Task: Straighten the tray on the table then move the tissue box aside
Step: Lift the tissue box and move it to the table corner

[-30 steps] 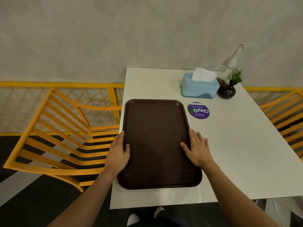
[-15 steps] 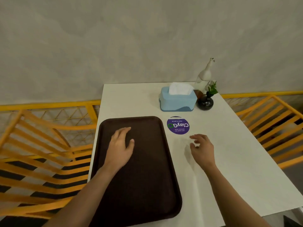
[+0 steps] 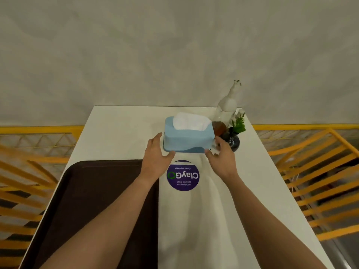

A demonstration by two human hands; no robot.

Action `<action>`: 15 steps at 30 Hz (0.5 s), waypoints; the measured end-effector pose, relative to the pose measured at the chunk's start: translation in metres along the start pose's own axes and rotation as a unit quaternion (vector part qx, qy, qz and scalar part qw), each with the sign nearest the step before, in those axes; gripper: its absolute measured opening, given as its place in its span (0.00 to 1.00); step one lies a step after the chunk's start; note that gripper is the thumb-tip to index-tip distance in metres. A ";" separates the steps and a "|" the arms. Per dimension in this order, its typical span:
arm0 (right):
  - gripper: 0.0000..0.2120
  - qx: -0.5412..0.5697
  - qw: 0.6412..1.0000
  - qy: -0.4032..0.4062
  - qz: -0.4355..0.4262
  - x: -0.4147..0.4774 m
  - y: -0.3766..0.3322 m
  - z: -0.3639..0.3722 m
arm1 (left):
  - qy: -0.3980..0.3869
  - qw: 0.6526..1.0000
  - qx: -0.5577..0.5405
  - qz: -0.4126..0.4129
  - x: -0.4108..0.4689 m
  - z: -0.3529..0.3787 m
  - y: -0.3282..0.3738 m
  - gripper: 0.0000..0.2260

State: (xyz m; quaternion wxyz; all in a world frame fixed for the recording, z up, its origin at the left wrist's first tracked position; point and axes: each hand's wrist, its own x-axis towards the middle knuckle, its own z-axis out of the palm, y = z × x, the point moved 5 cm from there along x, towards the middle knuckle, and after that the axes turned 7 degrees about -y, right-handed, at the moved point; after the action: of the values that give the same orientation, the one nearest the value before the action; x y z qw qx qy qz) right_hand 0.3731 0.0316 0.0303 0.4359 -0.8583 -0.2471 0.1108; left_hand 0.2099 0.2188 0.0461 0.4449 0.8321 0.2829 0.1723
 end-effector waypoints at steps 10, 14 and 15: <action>0.39 0.064 0.994 -0.079 -0.029 0.037 0.019 0.020 | -0.022 0.999 -0.043 -0.014 0.050 0.037 -0.007 0.45; 0.39 0.075 0.993 -0.085 -0.030 0.041 0.030 0.026 | -0.028 0.995 -0.073 -0.068 0.058 0.041 -0.020 0.50; 0.39 0.073 0.993 -0.088 -0.028 0.042 0.032 0.027 | -0.025 0.993 -0.079 -0.083 0.060 0.043 -0.024 0.48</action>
State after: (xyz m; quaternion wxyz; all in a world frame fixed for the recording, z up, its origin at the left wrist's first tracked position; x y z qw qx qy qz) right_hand 0.4087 0.0565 -0.0107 0.4764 -0.8041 -0.2995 0.1919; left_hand 0.2716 0.2394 0.0047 0.5287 0.7721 0.3255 0.1352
